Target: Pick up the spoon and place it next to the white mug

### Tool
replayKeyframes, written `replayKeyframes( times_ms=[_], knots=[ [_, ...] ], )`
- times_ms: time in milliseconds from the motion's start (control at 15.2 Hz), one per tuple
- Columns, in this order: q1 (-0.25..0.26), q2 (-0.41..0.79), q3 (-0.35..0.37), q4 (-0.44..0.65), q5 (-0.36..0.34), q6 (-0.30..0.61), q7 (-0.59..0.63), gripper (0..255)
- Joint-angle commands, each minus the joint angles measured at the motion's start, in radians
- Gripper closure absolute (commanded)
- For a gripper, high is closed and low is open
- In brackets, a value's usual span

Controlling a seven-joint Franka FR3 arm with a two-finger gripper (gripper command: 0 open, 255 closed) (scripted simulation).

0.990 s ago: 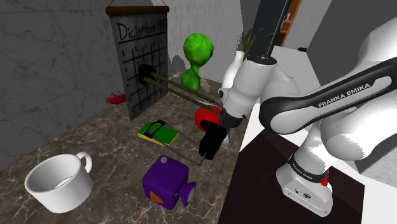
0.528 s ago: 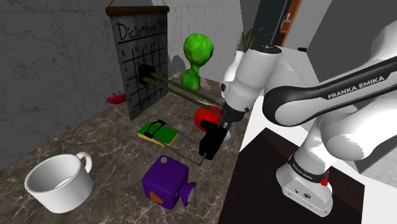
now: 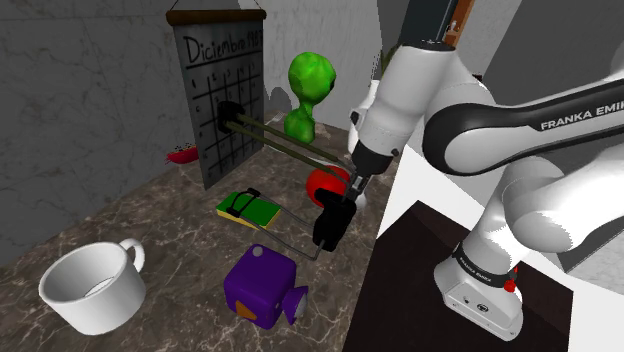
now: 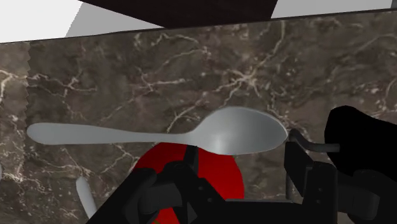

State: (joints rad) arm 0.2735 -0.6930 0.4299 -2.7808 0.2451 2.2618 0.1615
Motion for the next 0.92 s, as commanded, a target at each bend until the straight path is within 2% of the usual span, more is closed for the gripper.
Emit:
replayKeyframes(
  times_ms=[0, 858],
  knots=[
    [0.0, -0.015, -0.007, 0.019, -0.004, -0.034, -0.001, 255],
    [-0.01, -0.076, -0.054, 0.158, -0.036, -0.233, -0.008, 255]
  ],
)
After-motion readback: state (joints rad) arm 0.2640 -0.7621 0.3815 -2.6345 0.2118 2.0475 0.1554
